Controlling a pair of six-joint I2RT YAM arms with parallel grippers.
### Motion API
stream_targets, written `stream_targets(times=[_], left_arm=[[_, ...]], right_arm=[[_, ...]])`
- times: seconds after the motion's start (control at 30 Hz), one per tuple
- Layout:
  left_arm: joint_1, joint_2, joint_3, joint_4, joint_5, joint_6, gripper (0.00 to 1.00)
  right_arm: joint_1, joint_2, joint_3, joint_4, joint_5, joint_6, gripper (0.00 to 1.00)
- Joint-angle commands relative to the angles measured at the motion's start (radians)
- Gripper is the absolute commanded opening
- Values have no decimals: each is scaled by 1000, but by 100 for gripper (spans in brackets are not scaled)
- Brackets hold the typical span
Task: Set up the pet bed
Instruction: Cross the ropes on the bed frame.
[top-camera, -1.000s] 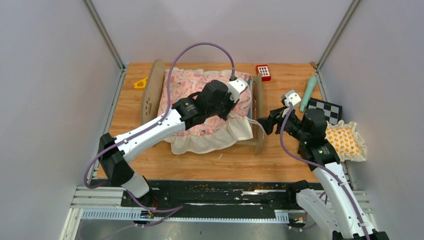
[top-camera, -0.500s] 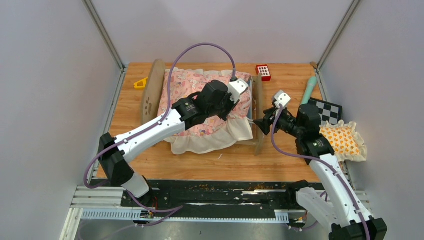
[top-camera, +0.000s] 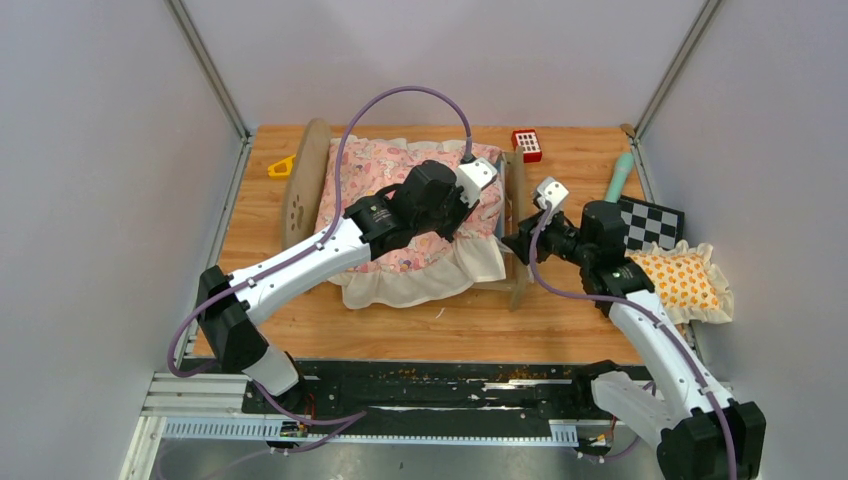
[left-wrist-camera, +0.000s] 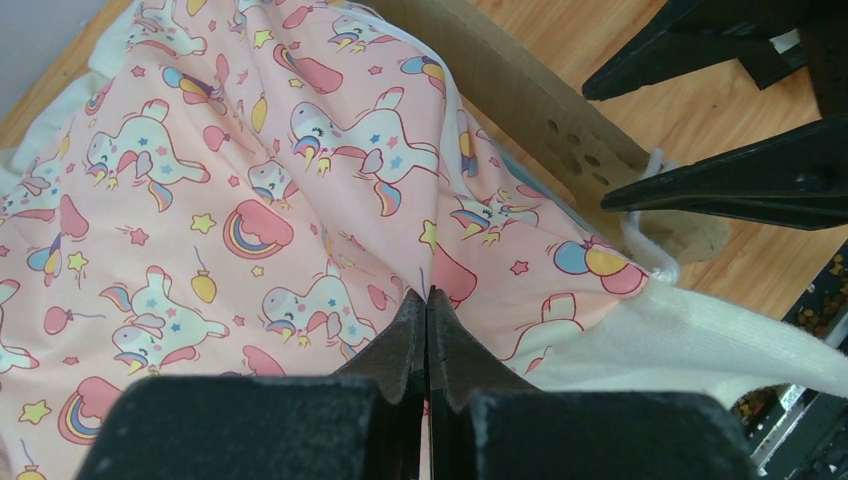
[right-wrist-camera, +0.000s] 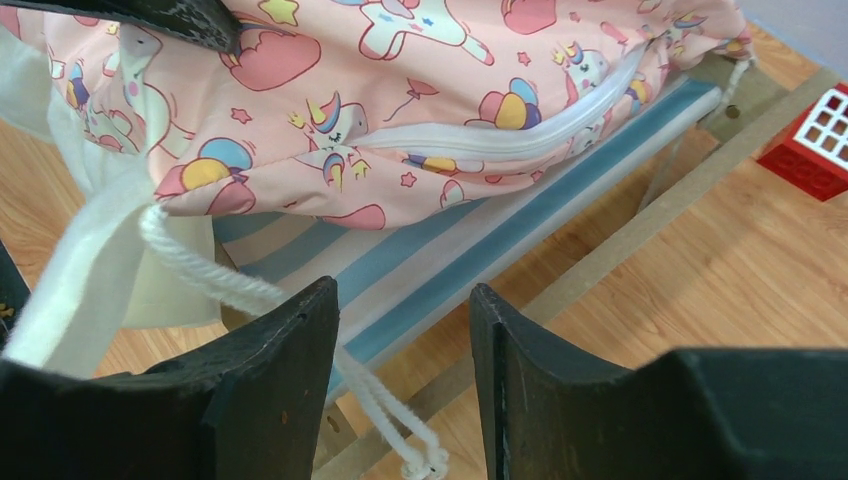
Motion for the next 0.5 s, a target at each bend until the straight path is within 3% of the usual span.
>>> stream_targets(times=[0.0,0.47], left_arm=[[4,-46,4,20,17,23,0],[5,-43,5,16,13,24,0]], right_arm=[[22,46,2,66,-19,-15,50],[36,-119,19,-61,85,-40,55]])
